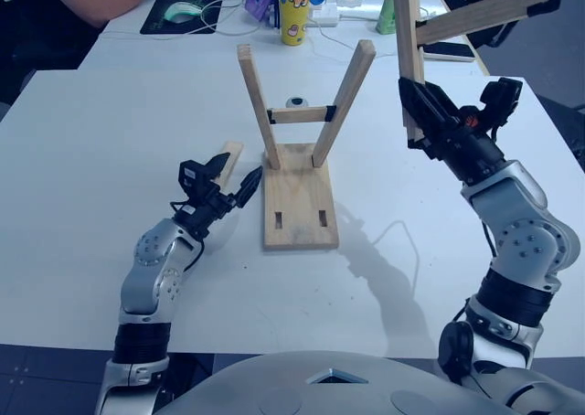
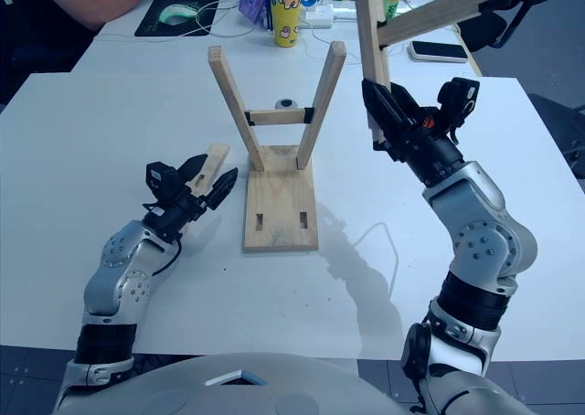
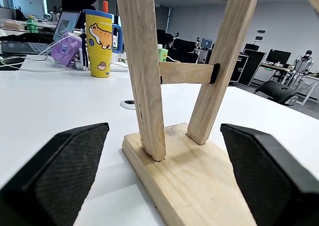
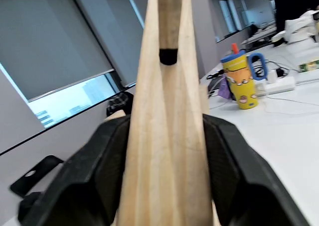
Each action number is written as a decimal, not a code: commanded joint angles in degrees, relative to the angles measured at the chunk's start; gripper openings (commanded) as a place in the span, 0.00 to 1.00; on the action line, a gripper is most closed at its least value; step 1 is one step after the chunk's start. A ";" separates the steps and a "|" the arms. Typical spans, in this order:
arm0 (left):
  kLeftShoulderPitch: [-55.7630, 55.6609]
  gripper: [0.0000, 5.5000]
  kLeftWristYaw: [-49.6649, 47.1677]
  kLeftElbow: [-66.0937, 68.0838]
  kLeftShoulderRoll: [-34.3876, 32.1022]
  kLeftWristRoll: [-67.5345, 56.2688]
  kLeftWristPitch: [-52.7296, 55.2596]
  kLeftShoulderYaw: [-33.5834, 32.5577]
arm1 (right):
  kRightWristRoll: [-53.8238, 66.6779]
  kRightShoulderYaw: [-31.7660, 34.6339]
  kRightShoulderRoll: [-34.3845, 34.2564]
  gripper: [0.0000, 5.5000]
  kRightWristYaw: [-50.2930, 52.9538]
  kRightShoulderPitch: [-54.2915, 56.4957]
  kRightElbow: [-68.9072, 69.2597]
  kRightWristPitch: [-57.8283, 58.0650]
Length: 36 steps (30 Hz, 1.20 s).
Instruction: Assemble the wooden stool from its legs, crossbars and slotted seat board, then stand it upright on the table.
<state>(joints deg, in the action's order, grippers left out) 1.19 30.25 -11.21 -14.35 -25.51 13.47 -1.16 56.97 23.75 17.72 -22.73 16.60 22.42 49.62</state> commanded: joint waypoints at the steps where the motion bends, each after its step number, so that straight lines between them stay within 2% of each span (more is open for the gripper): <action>1: -2.09 0.76 3.04 -2.56 -0.93 -9.10 8.02 -1.86 | 6.76 -4.55 5.47 0.38 -6.96 -1.20 1.05 6.76; 3: -3.21 0.76 5.54 -3.92 -1.81 -15.36 12.81 -2.86 | 7.62 -7.20 7.89 0.38 -11.33 -3.06 0.21 8.77; 10: -8.07 0.95 8.78 -3.52 -4.83 -38.25 29.39 -8.71 | 10.55 -11.48 11.34 0.38 -23.37 -4.94 -6.90 12.51; 12: -10.23 0.95 7.95 -1.90 -4.99 -42.44 32.66 -9.57 | 11.74 -11.98 12.52 0.38 -26.42 -4.44 -8.53 14.03; 17: -13.32 0.95 5.56 -0.23 -4.33 -50.55 38.53 -10.01 | 10.19 -14.93 14.17 0.38 -31.29 -3.28 -10.56 14.57; 29: -13.48 0.95 5.28 -0.36 -6.91 -54.55 43.77 -10.17 | 10.48 -17.53 15.33 0.38 -34.40 -3.71 -8.71 15.42; 36: -13.93 0.78 6.09 0.14 -8.32 -54.73 44.87 -10.42 | 9.76 -18.10 16.40 0.38 -35.46 -4.42 -8.05 15.11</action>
<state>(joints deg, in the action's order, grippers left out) -11.73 36.15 -11.45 -21.84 -79.76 57.86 -11.32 66.76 5.90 33.07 -56.98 12.14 13.25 65.21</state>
